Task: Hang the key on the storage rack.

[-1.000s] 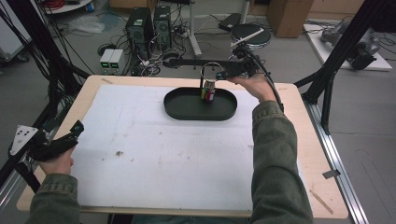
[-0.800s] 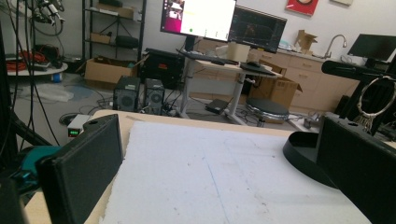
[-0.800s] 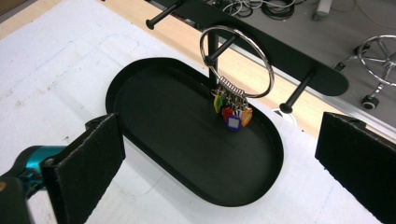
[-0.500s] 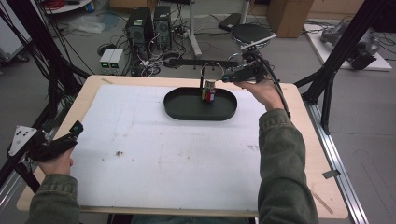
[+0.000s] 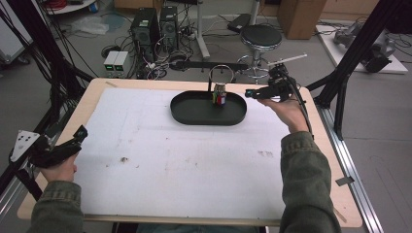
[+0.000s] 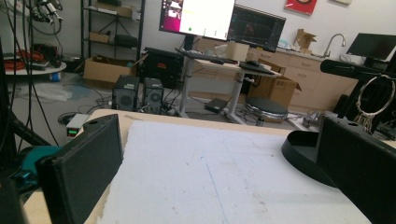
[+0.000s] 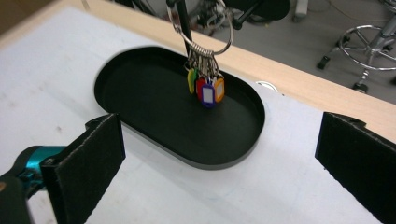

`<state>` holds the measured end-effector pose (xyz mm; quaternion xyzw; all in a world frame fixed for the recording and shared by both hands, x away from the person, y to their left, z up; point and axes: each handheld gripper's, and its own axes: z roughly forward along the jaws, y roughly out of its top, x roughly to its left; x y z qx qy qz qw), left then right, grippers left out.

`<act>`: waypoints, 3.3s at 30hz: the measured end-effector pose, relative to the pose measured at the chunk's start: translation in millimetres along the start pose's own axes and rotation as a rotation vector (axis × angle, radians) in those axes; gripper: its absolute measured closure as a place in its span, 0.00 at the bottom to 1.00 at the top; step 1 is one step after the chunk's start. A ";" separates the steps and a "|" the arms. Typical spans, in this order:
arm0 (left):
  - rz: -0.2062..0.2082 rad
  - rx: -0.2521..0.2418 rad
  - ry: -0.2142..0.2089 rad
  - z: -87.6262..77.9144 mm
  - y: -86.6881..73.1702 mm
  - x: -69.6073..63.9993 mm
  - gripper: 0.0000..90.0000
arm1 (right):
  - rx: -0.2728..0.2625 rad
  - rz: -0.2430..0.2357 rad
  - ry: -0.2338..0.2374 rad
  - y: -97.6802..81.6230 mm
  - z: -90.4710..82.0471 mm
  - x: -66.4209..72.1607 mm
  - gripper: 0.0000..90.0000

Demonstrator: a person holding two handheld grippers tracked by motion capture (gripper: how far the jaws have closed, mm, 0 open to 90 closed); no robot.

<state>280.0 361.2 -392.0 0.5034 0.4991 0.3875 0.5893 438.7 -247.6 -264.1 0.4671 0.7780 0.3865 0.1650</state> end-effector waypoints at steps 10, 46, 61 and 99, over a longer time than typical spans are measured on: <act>-0.005 0.008 -0.003 -0.2 -0.8 -0.8 0.02 | -0.076 0.014 -0.037 -25.5 -10.4 -1.1 0.01; 0.006 0.029 -0.018 -6.8 -3.1 -5.0 0.02 | -0.197 0.039 -0.068 -116.9 -19.1 11.4 0.01; 0.027 0.039 -0.015 -6.4 -2.9 -6.8 0.02 | -0.257 0.052 -0.102 -145.3 -23.1 18.7 0.01; 0.000 0.054 -0.027 -2.2 -4.2 -5.1 0.02 | -0.569 0.002 -0.304 -207.5 -40.7 28.8 0.01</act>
